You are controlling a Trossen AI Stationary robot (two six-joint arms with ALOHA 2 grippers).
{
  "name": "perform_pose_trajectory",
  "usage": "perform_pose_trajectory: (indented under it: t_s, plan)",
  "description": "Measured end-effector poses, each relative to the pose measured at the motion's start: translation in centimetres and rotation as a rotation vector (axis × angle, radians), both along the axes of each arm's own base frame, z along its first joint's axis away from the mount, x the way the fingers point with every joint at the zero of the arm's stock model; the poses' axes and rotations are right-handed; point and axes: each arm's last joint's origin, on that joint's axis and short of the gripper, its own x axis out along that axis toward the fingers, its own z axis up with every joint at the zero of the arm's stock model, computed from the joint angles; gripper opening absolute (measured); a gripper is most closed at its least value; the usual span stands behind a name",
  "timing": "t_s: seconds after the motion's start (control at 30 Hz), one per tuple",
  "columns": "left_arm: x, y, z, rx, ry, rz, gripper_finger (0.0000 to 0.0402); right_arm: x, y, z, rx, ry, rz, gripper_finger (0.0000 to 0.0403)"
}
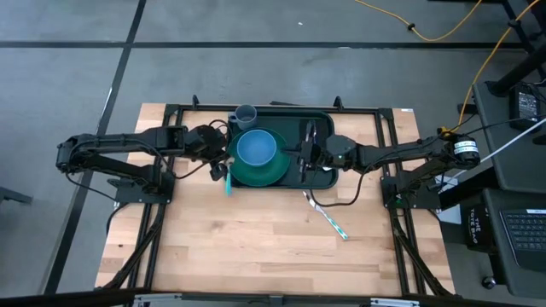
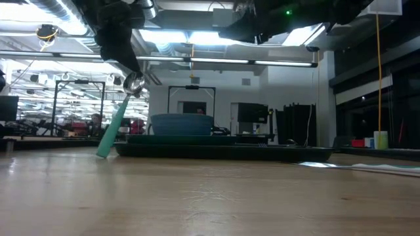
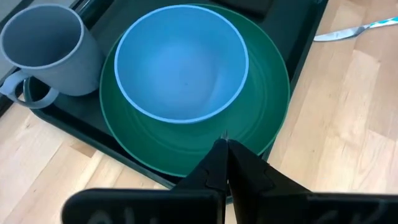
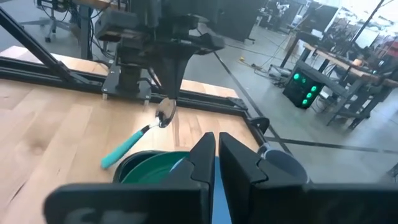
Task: Set up tray
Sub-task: Put the light blue spoon on the black table napkin to the left of the blue fork
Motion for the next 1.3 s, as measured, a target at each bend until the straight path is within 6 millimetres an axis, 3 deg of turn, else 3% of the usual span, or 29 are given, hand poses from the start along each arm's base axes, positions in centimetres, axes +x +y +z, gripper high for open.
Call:
perform_pose_trajectory:
  t_s: [1.03, 1.3]
  plan:
    - [0.1, -0.1, 0.1, -0.051, -0.030, -0.004, 0.0003, 0.0, 0.0, -0.3, 0.079, 0.013, -0.011, 0.0028]
    - [-0.5, -0.8, -0.4, -0.169, 0.033, 0.049, 0.0045, -0.3, 0.0, -1.2, 0.079, 0.112, -0.015, 0.0028]
